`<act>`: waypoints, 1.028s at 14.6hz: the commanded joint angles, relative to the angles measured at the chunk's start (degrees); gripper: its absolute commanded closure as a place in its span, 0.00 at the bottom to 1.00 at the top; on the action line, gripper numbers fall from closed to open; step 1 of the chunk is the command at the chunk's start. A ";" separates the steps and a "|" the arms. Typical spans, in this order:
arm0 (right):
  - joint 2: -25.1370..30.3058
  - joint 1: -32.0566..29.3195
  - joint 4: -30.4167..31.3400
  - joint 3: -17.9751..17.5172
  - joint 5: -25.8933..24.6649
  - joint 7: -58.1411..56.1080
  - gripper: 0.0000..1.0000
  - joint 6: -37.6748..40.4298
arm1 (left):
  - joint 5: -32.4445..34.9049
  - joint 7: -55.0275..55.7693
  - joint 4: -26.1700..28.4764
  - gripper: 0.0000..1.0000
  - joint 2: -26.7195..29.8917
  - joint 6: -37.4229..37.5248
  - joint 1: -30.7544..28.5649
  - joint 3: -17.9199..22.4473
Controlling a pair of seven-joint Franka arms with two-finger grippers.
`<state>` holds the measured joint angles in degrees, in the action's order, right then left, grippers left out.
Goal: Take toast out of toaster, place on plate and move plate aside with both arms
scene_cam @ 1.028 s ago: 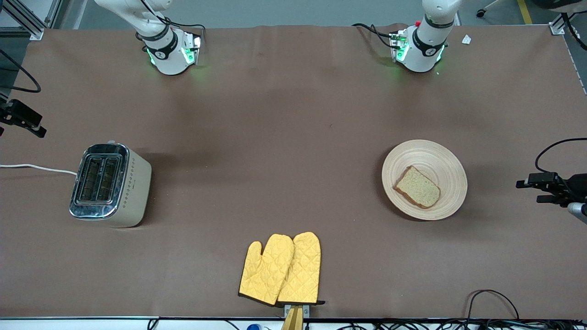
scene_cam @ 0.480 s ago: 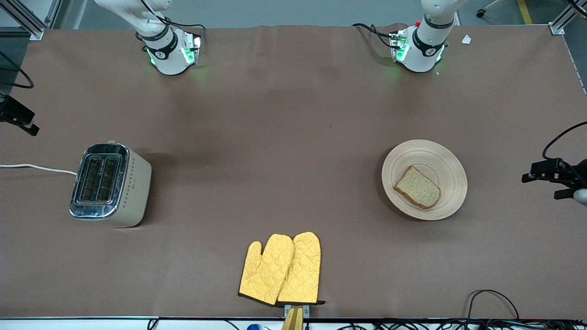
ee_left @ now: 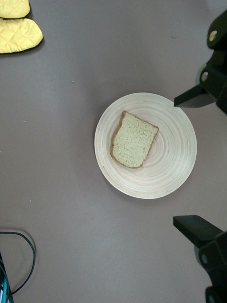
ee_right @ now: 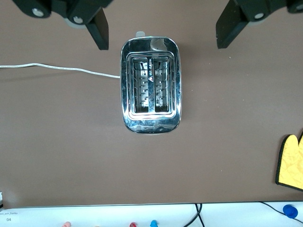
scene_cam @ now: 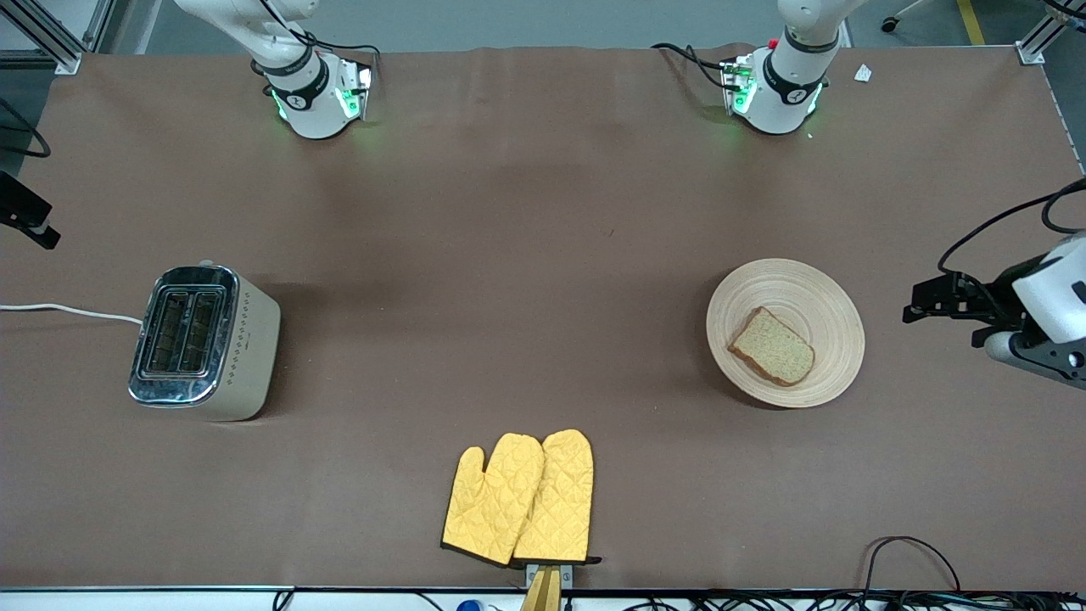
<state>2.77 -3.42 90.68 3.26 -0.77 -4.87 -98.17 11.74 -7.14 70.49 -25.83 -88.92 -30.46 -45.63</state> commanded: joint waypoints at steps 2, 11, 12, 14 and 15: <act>-1.10 -0.97 -0.06 -0.89 1.04 -0.58 0.00 0.17 | -1.44 2.55 1.05 0.00 7.27 4.10 15.46 17.70; -2.25 -0.35 -0.67 -1.15 1.04 -0.67 0.00 0.34 | -13.67 6.70 1.40 0.00 13.78 8.59 36.79 44.66; -2.25 -0.44 -1.46 -1.06 1.04 -0.58 0.00 0.43 | -13.68 7.66 1.92 0.00 14.92 8.85 37.05 44.84; -2.25 -0.36 -1.56 -1.15 1.04 -0.58 0.00 0.43 | -13.68 11.86 4.20 0.00 17.82 8.77 37.23 44.66; -2.25 -0.35 -1.56 -1.06 1.04 -0.58 0.00 0.43 | -13.76 13.45 4.91 0.00 18.79 8.85 37.66 44.58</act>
<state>0.13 -3.31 89.36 2.43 -0.60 -4.87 -98.16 -1.20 3.02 71.39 -11.46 -80.26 6.10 -1.70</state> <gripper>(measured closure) 0.000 0.000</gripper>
